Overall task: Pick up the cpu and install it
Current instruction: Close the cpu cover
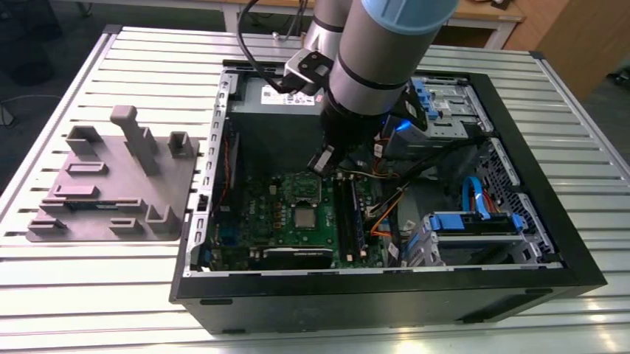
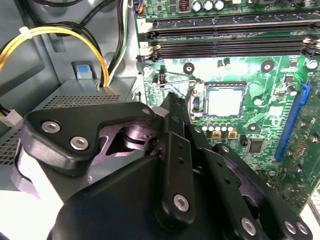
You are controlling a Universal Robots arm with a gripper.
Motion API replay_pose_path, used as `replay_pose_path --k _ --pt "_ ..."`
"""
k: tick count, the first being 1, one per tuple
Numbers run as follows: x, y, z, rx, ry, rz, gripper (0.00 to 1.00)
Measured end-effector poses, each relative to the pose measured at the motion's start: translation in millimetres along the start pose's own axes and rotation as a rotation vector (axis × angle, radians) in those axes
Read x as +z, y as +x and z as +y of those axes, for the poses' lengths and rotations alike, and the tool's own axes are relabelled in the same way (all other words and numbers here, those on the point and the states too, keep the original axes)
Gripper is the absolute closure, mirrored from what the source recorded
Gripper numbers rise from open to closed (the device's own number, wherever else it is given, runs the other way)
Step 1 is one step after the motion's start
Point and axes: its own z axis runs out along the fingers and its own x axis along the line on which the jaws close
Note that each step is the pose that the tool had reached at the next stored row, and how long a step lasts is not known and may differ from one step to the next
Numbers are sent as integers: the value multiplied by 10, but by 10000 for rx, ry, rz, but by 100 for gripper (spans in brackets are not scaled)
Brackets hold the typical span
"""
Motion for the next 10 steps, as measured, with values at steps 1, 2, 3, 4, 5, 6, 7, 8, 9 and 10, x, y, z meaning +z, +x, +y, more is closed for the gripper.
replay_pose_path --k 1,2,3,4,5,6,7,8,9,10 --pt "-1 4 -2 -5 1 2 90" --pt "-1 7 -3 -10 1 4 90" --pt "-2 8 -4 -15 1 6 90" --pt "-2 9 -4 -17 0 6 90" --pt "-2 9 -4 -17 0 5 90" --pt "-2 9 -4 -18 0 5 90" --pt "-2 9 -4 -17 0 5 90" --pt "-2 10 -5 -18 0 6 90" --pt "-2 12 -6 -18 0 6 90" --pt "-3 15 -8 -19 2 9 90"
